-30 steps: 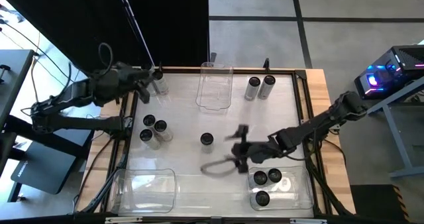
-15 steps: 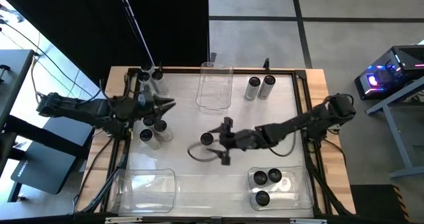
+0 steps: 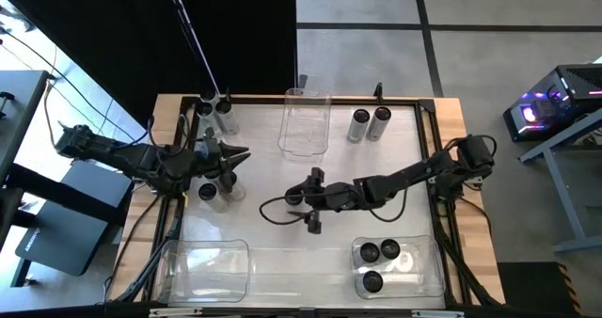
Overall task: Sort soda cans
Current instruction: Put the bottom right white yellow soda can into the top middle transparent bin
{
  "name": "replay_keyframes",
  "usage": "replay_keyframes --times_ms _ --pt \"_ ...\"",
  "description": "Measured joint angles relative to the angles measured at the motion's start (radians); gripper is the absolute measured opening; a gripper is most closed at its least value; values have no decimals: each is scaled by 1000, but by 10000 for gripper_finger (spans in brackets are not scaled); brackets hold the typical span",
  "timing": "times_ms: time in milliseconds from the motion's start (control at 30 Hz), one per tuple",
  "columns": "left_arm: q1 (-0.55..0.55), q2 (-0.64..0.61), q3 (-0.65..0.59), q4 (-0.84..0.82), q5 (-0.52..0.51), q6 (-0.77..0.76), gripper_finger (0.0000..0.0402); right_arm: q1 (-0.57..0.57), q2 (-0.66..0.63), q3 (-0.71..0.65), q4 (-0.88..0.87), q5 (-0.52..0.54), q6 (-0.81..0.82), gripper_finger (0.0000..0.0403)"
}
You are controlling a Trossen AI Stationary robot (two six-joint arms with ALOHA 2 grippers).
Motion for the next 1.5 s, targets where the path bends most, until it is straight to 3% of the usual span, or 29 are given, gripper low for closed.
replay_keyframes --times_ms 967,1167,1367,1500 --pt "0 2 0 -5 -2 2 66 1 6 -2 116 34 -71 318" --pt "0 2 0 -5 -2 2 66 -9 4 -2 90 97 -65 318" --pt "1 2 0 -9 -2 2 66 -42 2 1 22 -26 35 318" --pt "1 2 0 -10 -2 2 66 -40 4 -1 -1 -45 9 318"
